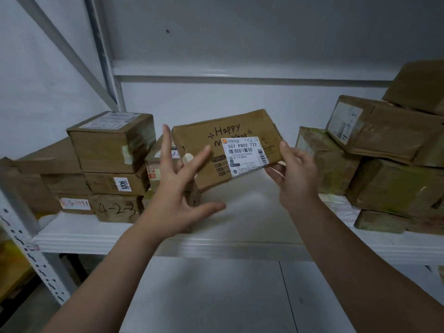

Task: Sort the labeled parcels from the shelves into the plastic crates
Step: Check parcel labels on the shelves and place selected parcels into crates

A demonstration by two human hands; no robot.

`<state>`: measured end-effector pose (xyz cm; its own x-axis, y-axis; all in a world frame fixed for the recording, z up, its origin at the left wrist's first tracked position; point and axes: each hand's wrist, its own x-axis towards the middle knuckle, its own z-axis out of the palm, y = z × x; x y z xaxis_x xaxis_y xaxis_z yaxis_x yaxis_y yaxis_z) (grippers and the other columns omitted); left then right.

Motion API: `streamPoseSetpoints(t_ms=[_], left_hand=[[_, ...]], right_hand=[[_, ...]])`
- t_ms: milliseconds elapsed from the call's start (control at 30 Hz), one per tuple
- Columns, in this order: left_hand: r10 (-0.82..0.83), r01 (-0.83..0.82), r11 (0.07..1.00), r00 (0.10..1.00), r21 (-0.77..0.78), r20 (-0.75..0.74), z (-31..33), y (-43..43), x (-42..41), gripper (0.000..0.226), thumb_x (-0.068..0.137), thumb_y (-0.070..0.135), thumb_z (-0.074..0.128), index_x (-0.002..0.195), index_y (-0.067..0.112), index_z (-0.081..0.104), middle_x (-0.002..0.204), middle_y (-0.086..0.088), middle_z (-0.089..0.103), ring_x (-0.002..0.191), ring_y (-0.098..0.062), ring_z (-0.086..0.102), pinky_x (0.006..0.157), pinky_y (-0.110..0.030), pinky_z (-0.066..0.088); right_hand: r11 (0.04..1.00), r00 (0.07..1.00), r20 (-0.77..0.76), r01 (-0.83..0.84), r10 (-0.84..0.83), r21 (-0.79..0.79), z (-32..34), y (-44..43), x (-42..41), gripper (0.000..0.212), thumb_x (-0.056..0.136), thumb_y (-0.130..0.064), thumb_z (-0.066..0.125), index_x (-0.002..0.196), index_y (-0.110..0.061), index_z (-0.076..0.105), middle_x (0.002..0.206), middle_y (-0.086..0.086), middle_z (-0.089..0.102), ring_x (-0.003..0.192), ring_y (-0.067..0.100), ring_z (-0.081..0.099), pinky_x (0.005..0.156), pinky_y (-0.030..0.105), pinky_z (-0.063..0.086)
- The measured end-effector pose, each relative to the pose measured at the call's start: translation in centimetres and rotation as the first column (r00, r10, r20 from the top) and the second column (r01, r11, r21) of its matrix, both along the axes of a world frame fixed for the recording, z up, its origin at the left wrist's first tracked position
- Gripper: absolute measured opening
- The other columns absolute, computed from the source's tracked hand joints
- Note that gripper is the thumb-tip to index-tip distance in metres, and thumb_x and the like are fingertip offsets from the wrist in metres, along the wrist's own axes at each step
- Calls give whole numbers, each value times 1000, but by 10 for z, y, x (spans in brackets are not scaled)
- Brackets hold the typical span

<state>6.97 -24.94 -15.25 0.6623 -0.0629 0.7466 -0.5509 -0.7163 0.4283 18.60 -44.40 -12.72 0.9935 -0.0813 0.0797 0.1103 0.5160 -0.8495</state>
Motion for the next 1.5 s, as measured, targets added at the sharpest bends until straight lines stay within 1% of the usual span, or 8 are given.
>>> streamPoseSetpoints(t_ms=[200,333,500,667,933,1067,1267,1500], left_hand=[[352,-361,857,931,367,95,12,32,-7,81,77,-3,73,144,21,34,157,-17,19,130,-34,45,84,-50,54],[356,-583,649,801,489,482,19,46,-7,41,84,10,62,125,14,63,115,-13,65,85,-29,51,69,-35,39],[357,-667,587,721,458,593,15,51,9,27,88,29,54,111,14,56,85,-14,54,87,-29,42,78,-41,32],[460,-617,554,786,559,412,20,51,28,53,70,31,76,113,11,52,101,-14,59,84,-31,57,70,-38,44],[640,-729,301,633,615,437,30,64,26,76,54,62,80,109,15,58,91,-10,58,81,-29,54,69,-36,41],[563,-718,353,675,600,477,25,67,27,76,61,55,78,121,15,54,105,-11,59,90,-30,56,76,-40,42],[528,-685,456,722,568,447,17,67,26,75,62,51,79,124,18,51,113,-13,59,100,-32,54,84,-43,33],[469,-649,527,761,549,449,32,26,30,59,72,52,69,118,17,56,114,-12,60,104,-31,53,86,-45,41]], right_hand=[[964,964,-38,-261,263,49,14,51,8,53,89,1,60,137,1,40,109,17,64,75,12,68,62,21,55],[945,946,-46,-314,320,96,24,84,5,67,93,-13,61,148,-15,23,100,6,65,81,13,67,91,38,54],[866,908,-102,-418,406,-273,11,112,-9,47,95,-48,51,135,-24,42,118,4,66,104,20,65,95,46,51],[885,909,-97,-416,405,-208,-5,124,-25,39,96,-51,47,123,-23,45,106,2,68,88,14,67,74,35,55],[865,908,50,-379,417,-328,-5,132,-33,30,101,-42,39,125,-28,51,101,-9,63,85,0,62,57,13,48],[813,905,84,-330,416,-480,-6,140,-32,28,100,-40,43,122,-34,58,119,-11,62,103,-2,59,84,22,48],[784,902,92,-311,422,-537,-8,129,-35,21,100,-43,41,111,-35,57,106,-19,60,104,1,57,83,21,44],[773,920,343,76,189,-630,-6,73,-23,27,90,-1,49,105,-21,61,101,-6,63,91,8,59,93,32,50]])
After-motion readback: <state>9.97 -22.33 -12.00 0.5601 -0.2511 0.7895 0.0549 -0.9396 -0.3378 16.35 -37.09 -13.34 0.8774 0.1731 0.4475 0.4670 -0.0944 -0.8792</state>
